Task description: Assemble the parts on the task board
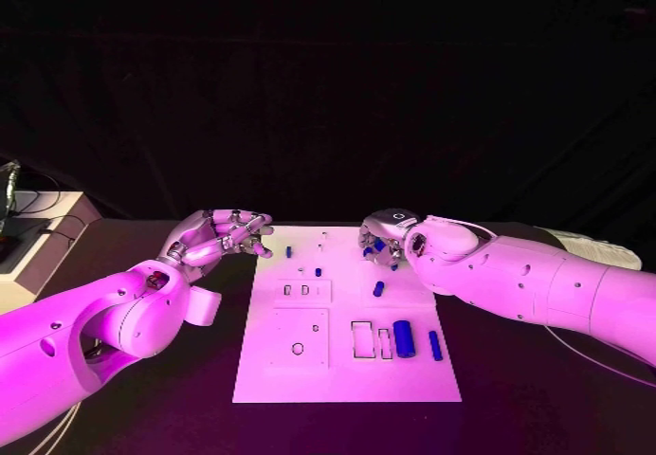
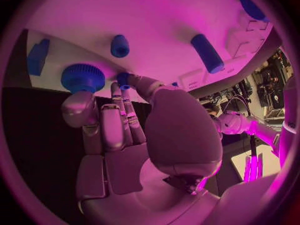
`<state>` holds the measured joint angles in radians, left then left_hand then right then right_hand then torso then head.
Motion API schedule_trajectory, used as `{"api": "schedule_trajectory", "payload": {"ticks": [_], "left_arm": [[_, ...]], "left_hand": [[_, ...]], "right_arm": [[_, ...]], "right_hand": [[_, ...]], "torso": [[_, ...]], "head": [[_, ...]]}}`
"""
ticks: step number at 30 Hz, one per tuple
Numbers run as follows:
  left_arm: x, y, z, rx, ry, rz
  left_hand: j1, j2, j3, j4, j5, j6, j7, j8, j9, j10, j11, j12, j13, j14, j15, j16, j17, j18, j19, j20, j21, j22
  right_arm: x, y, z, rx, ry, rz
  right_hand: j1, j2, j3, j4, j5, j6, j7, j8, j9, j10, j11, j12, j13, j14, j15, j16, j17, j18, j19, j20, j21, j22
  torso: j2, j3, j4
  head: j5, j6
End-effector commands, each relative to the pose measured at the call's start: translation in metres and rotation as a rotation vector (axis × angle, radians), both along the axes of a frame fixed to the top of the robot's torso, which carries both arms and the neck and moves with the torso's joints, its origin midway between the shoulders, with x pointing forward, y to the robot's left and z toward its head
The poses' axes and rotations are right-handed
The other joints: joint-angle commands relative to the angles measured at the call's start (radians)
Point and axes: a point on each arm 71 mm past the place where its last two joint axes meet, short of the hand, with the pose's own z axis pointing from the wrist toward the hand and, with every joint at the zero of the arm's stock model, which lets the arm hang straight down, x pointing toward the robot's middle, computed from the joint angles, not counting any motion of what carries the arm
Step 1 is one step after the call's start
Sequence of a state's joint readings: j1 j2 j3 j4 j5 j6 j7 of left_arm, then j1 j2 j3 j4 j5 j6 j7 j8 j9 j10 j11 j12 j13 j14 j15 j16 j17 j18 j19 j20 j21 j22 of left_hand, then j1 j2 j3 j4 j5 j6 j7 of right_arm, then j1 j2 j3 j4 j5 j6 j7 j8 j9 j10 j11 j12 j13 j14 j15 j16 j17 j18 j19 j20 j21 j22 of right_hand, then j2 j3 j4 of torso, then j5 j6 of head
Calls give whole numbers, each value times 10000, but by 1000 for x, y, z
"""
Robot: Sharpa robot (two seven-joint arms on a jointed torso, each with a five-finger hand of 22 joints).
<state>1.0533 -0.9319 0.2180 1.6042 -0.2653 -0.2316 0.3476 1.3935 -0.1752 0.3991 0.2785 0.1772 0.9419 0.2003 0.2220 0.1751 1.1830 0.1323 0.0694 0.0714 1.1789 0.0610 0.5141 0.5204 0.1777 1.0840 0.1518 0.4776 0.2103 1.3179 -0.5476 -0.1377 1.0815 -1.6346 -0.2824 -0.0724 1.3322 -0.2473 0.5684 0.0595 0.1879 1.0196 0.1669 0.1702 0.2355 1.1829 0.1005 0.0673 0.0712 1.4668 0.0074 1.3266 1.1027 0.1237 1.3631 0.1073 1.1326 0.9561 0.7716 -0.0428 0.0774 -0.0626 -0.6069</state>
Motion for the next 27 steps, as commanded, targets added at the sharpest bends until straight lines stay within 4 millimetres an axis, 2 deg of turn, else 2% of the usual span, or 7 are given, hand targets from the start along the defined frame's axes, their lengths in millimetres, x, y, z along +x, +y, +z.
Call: {"api": "schedule_trajectory", "payload": {"ticks": [1,8,10,13,21,25,27], "left_arm": [[0,-1,1,-26,-64,-156],[1,1,0,3,-41,-96],[1,2,0,15,-36,-71],[1,2,0,24,-26,-59],[2,3,0,41,-8,-39],[2,4,-1,49,0,-27],[2,3,-1,44,6,-44]], "left_hand": [[-18,-66,44,2,-60,-75,26,-61,15,-47,-8,-63,-6,-66,-2,59,9,8,-64,31,49,9],[-11,-45,72,-4,-56,-89,35,-75,18,-71,0,-61,-5,-104,6,89,55,8,-93,36,76,27],[-11,-45,72,-4,-56,-89,35,-75,18,-71,0,-61,-5,-104,6,89,55,8,-93,36,76,27],[-5,-38,81,-8,-56,-90,34,-77,19,-75,0,-60,-5,-112,7,95,66,8,-100,37,83,31],[2,-29,92,-12,-57,-90,33,-79,21,-77,0,-58,-4,-121,8,104,78,8,-107,38,91,37],[9,-19,105,-18,-60,-88,30,-80,24,-80,-1,-56,-3,-134,8,115,95,9,-118,39,102,44],[19,-10,118,-26,-60,-85,24,-80,27,-80,-3,-54,-2,-144,7,124,109,10,-125,39,113,51]], "right_arm": [[-1,0,-2,-182,110,15],[-2,-1,-1,-135,5,13],[-3,1,0,-43,-121,64],[-4,3,3,221,-487,140],[-7,6,12,839,-1258,66],[-8,12,16,1068,-1460,80],[-8,18,19,1185,-1551,108]], "right_hand": [[47,148,8,45,33,151,-48,106,88,247,-97,91,63,254,-28,56,-6,-166,108,-27,160,207],[114,182,24,22,86,259,-133,219,236,535,-190,101,130,243,-102,117,-2,-220,194,-94,419,566],[259,262,44,-72,112,431,-232,365,380,858,-299,188,231,265,-187,208,98,-271,291,-158,669,911],[511,443,246,-237,-372,480,-277,472,578,992,-353,125,332,296,-244,340,231,-324,360,-230,909,1241],[656,626,323,-521,-554,873,-451,864,1076,1511,-555,278,660,264,-395,357,104,-514,688,-354,1745,2400],[645,647,330,-529,-575,871,-456,883,1125,1513,-560,268,685,260,-402,354,79,-510,673,-364,1738,2388],[612,669,335,-519,-620,839,-454,887,1172,1490,-554,241,705,246,-400,326,7,-509,658,-366,1738,2389]], "torso": [[64,-12,7],[139,-10,19],[155,-12,7],[194,-8,0],[223,-16,27],[256,-24,21],[265,-22,20]], "head": [[-13,10],[-9,42],[4,45],[5,75],[-11,109],[-21,269],[-23,280]]}}
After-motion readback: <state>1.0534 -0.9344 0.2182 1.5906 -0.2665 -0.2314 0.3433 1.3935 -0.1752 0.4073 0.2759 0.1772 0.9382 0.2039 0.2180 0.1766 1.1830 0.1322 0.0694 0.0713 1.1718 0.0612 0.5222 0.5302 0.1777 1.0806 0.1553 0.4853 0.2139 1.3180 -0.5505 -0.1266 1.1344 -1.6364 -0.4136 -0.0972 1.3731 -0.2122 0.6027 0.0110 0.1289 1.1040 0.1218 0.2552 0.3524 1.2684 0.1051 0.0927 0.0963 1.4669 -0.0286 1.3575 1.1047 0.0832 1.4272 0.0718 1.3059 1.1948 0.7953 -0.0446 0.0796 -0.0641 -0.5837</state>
